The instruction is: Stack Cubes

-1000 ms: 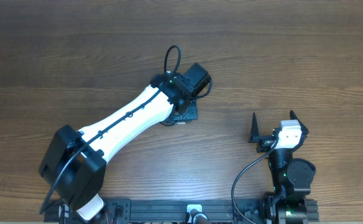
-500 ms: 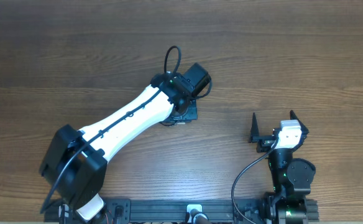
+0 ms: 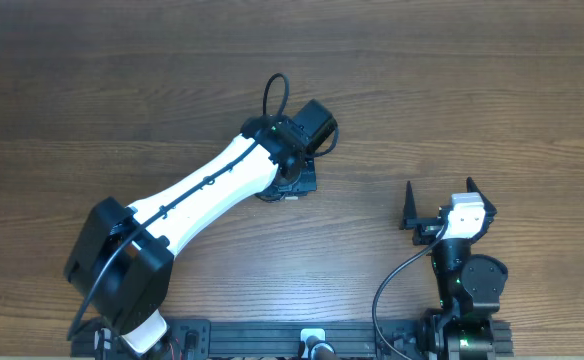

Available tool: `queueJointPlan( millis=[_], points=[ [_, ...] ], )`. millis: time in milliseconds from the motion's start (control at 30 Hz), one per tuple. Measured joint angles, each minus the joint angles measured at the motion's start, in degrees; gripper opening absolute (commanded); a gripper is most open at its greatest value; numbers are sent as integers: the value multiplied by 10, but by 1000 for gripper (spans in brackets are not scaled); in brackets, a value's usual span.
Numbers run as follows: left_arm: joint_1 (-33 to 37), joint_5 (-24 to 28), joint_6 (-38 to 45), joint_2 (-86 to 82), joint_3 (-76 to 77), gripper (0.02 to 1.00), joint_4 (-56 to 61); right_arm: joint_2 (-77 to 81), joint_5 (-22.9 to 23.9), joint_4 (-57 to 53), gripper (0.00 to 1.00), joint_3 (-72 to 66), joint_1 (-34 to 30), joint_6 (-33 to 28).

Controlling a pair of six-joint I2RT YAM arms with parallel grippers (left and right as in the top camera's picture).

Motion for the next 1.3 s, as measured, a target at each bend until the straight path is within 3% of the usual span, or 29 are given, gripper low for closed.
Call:
queueJointPlan(
  millis=[500,733,900,1133,1300],
  points=[
    [0,9,7,19,1,91,5,0,0,0,991,0,0,0],
    [0,9,7,20,1,150,5,0,0,0,991,0,0,0],
    [0,9,7,20,1,327,5,0,0,0,991,0,0,0],
    [0,12,12,21,1,693,5,0,0,0,993,0,0,0],
    [0,13,11,21,1,864,5,0,0,0,991,0,0,0]
  ],
)
